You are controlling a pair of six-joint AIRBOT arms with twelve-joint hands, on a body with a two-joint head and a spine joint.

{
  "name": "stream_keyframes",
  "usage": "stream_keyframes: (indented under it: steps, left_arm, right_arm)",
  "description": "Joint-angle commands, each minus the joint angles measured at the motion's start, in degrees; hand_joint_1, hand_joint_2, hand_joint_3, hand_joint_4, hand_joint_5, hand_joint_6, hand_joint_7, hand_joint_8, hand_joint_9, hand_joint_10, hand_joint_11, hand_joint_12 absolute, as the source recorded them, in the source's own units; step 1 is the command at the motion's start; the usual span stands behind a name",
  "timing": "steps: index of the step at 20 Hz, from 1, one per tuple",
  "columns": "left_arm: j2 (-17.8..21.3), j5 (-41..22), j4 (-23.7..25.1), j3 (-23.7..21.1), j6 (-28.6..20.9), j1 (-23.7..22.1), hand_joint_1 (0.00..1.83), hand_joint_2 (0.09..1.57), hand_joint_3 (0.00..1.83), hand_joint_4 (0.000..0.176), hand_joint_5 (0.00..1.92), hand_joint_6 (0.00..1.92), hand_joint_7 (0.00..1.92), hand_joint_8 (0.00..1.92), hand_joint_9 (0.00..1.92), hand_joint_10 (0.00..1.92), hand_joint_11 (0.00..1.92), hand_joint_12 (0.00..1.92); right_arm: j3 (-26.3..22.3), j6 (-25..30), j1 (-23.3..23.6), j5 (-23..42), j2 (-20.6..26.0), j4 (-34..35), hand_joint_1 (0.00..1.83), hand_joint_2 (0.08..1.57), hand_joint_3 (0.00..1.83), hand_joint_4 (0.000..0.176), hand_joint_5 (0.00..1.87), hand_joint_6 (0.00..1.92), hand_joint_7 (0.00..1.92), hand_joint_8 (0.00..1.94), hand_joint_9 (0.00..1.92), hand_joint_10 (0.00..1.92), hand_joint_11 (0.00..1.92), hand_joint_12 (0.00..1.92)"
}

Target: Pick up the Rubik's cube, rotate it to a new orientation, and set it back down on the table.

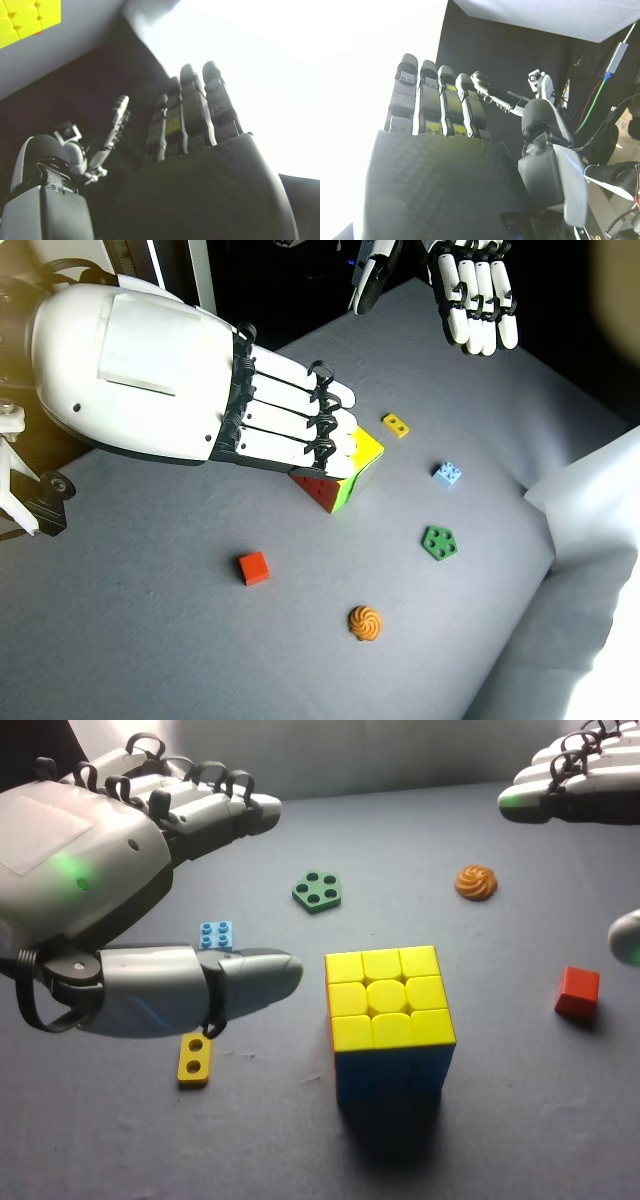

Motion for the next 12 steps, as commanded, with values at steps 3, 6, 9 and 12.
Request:
stream_keyframes:
  steps: [3, 6, 9, 12]
  left_arm:
    - [-0.5, -6.6, 1.0, -0.2, 1.2, -0.7, 0.1, 1.08, 0.0, 0.0, 0.23, 0.0, 0.29, 0.0, 0.32, 0.01, 0.0, 0.84]
    - [-0.5, -6.6, -3.4, -1.3, 4.9, -0.9, 0.07, 1.11, 0.0, 0.0, 0.19, 0.01, 0.23, 0.01, 0.23, 0.01, 0.0, 0.65]
    - [-0.5, -6.7, -5.7, -2.0, 7.6, -1.0, 0.13, 1.12, 0.0, 0.0, 0.21, 0.01, 0.27, 0.01, 0.26, 0.01, 0.0, 0.72]
    - [-0.6, -5.6, -6.8, -2.1, 7.6, -0.9, 0.1, 1.11, 0.0, 0.0, 0.22, 0.01, 0.27, 0.01, 0.27, 0.01, 0.0, 0.76]
  right_arm:
    - [-0.2, 0.0, 0.4, 0.9, 0.0, 3.0, 0.0, 1.09, 0.01, 0.0, 0.12, 0.0, 0.08, 0.0, 0.02, 0.0, 0.0, 0.02]
    - [-0.2, 0.0, 0.4, 0.9, 0.0, 3.0, 0.0, 1.08, 0.0, 0.0, 0.13, 0.0, 0.1, 0.0, 0.03, 0.0, 0.02, 0.04]
    - [-0.2, 0.0, 0.4, 0.9, 0.0, 3.0, 0.0, 1.07, 0.0, 0.0, 0.13, 0.0, 0.1, 0.0, 0.02, 0.0, 0.0, 0.05]
    - [-0.2, 0.0, 0.4, 0.9, 0.0, 3.0, 0.0, 1.08, 0.0, 0.0, 0.14, 0.01, 0.11, 0.01, 0.03, 0.01, 0.02, 0.06]
